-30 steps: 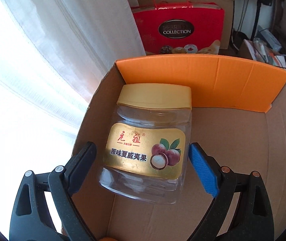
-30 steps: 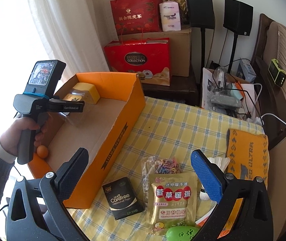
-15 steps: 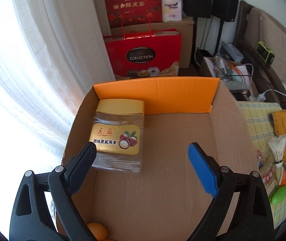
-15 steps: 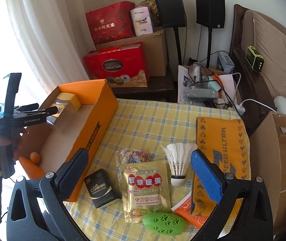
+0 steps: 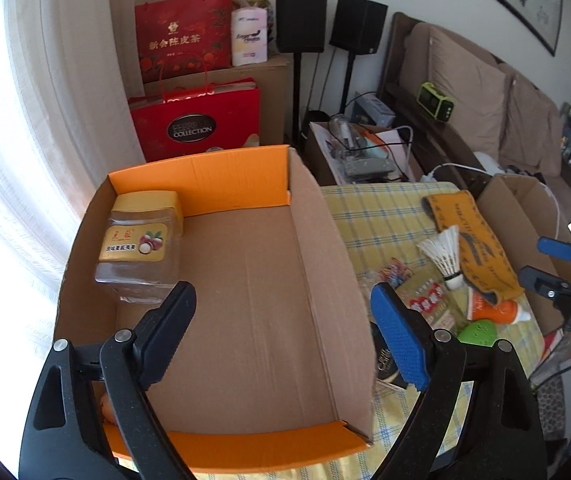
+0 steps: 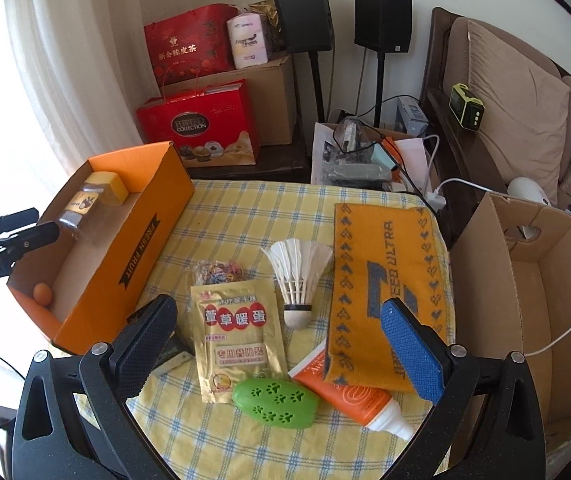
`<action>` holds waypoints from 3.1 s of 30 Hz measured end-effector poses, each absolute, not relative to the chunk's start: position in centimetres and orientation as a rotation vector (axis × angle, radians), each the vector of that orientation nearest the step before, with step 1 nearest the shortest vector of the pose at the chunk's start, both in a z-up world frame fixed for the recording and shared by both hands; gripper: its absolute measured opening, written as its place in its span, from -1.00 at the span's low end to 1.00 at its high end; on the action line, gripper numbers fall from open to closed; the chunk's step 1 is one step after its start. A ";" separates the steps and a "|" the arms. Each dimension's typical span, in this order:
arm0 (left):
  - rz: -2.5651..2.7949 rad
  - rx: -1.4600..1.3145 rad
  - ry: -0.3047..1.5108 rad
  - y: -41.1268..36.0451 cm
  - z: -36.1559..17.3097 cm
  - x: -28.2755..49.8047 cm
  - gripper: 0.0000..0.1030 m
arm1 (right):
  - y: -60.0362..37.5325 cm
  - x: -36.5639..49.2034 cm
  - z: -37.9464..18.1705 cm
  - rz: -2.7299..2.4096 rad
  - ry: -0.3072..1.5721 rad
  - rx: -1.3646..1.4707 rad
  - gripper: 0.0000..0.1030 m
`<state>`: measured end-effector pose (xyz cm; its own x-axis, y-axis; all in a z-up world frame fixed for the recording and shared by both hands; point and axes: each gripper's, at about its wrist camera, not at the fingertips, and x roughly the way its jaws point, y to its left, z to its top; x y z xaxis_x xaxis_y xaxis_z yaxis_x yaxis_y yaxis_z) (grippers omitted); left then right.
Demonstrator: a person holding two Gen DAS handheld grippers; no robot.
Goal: Organize objects
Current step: 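Withdraw the left tool from the box back toward the table, then grasp the green egg-shaped case with the left tool, then hold the green case in the left tool while the right tool grasps the gold packet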
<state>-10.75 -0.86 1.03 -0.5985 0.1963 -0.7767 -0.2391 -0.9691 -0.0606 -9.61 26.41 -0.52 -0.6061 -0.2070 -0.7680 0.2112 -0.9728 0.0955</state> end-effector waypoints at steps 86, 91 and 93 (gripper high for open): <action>1.964 -1.098 0.323 18.1 -9.9 -4.3 -0.12 | 35.7 -2.9 -4.9 -2.704 -0.322 1.355 0.91; 2.006 -1.087 0.240 15.9 -8.3 -4.3 -0.12 | 34.9 -3.1 -4.9 -2.690 -0.305 1.349 0.91; 2.034 -1.076 0.206 14.8 -7.2 -4.2 -0.12 | 34.5 -3.4 -4.9 -2.681 -0.302 1.347 0.91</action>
